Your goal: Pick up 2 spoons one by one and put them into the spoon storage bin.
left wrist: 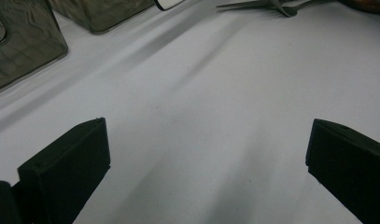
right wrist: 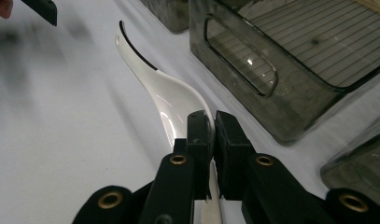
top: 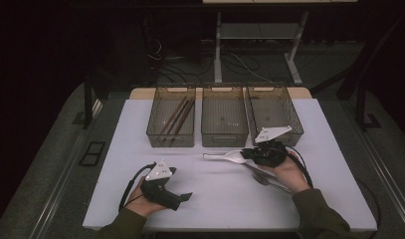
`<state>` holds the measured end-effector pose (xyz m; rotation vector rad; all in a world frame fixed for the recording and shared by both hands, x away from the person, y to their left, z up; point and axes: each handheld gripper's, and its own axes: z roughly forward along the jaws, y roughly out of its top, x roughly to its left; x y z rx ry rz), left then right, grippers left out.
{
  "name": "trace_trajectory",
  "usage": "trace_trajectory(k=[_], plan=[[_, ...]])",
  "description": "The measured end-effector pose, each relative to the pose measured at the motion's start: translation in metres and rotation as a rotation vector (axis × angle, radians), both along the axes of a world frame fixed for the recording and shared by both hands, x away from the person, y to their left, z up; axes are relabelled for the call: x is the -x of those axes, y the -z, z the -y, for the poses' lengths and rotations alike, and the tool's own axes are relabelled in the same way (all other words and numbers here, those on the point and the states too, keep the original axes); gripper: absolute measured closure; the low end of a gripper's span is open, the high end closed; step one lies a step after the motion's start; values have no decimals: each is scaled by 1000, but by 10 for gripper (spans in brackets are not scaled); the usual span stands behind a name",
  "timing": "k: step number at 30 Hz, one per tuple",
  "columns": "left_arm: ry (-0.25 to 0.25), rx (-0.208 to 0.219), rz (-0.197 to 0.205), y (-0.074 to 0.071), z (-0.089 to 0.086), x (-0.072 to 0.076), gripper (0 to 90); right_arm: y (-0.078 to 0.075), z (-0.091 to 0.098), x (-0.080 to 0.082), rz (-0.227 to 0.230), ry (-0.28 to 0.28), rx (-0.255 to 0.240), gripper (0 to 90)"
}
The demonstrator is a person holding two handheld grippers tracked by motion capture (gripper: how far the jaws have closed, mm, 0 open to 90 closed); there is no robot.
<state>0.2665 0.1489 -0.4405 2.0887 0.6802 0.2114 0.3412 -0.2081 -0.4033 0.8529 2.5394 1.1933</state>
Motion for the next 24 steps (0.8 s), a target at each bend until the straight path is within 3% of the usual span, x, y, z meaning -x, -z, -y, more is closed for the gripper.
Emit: trace_trajectory(k=[11, 24], plan=[[1, 0, -12, 2, 1, -1, 0, -22, 10, -6, 35, 40, -48, 850], [9, 0, -3, 1, 2, 0, 0, -41, 12, -25, 58, 103, -44, 850]])
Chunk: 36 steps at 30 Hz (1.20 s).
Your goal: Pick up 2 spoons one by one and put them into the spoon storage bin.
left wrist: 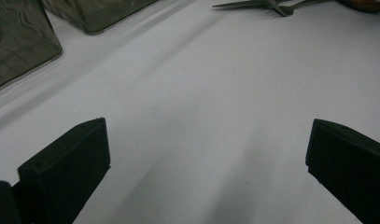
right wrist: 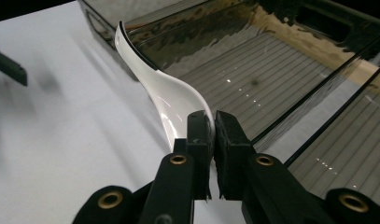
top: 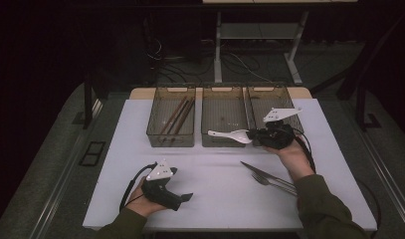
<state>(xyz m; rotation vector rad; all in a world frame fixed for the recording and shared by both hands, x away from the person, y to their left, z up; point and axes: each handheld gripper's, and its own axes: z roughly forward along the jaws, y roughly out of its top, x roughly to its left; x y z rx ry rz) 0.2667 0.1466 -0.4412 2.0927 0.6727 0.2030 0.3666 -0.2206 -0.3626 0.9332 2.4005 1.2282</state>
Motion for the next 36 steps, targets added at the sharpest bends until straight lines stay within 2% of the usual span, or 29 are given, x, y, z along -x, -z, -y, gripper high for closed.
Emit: trace_trajectory(k=[7, 12, 23, 27, 33, 36], plan=[[7, -3, 3, 0, 0, 0, 0, -9, -5, -17, 21, 40, 25, 850], [7, -1, 3, 0, 0, 0, 0, -11, -8, -30, 13, 68, 31, 850], [10, 2, 5, -1, 1, 1, 0, 5, -17, -47, -9, 104, 97, 849], [10, 2, 7, -1, 1, 1, 0, 10, -24, -48, -7, 88, 105, 849], [9, 4, 6, -1, 2, 1, 0, 17, -34, -50, -14, 78, 155, 844], [9, 6, 6, -1, 2, 2, 0, 19, -35, -51, -20, 74, 144, 848]])
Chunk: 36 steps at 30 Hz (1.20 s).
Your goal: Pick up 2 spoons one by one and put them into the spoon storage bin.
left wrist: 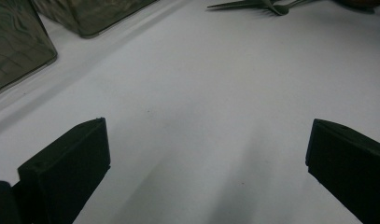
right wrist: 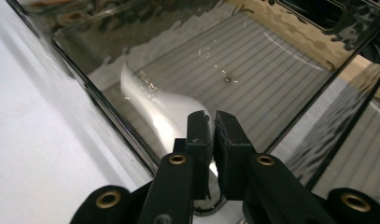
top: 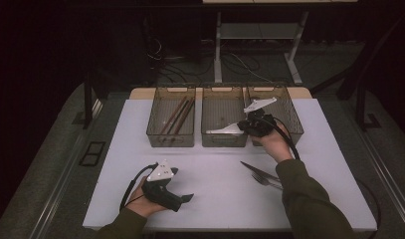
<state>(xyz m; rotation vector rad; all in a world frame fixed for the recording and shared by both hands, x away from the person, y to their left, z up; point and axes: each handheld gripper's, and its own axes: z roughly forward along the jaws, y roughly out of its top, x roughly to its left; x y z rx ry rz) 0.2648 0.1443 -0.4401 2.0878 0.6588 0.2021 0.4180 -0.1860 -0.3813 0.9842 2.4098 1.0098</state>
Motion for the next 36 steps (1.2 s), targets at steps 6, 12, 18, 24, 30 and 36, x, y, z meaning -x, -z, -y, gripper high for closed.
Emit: trace_trajectory(k=[6, 12, 18, 24, 30, 36], plan=[[8, -8, 2, 0, 0, 0, 0, -5, 2, 1, 29, 20, -17, 727], [4, -4, 1, 0, -1, 0, 0, -9, 4, 5, 20, 5, -71, 619], [11, -16, 7, -1, -2, 0, 0, -19, 7, 11, 17, -4, -127, 506], [2, -9, 7, -1, -3, 0, 0, -26, 13, 22, 13, -6, -137, 461], [-2, -4, 5, -1, -3, 0, 0, -31, 23, 37, 21, -24, -139, 447], [0, -11, 4, 0, -3, 0, 0, -24, 38, 53, 10, -36, -119, 508]])
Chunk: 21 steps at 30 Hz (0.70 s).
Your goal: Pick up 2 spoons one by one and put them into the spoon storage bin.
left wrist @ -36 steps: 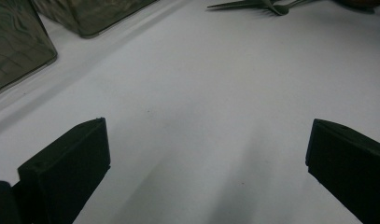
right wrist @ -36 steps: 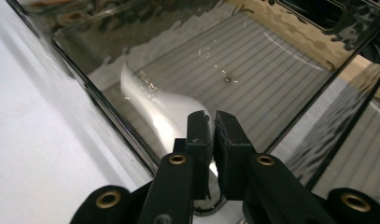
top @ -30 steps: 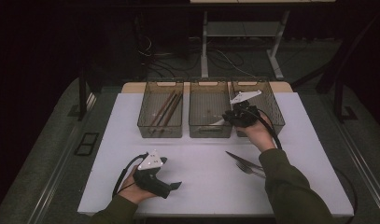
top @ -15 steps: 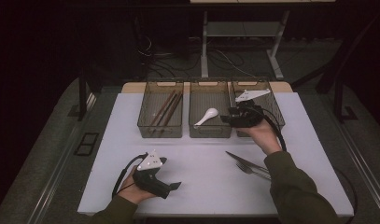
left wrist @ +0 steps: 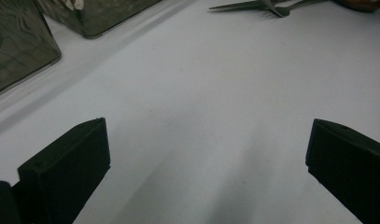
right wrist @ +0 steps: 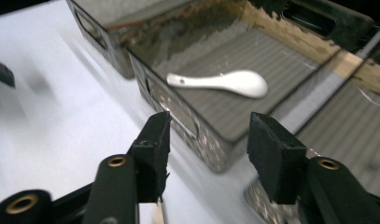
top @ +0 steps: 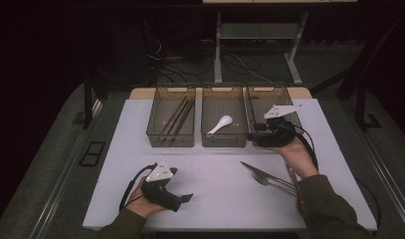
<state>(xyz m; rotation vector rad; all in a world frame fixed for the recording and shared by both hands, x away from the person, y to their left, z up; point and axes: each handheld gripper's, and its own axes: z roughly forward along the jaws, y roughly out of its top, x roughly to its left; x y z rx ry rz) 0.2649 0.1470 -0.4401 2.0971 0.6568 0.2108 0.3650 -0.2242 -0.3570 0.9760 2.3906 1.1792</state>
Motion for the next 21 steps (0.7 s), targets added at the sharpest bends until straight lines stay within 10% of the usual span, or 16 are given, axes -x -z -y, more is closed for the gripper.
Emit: trace_trajectory(k=[21], plan=[[8, -16, 8, 0, 1, 2, 0, 39, 74, 63, -102, 26, 68, 837]])
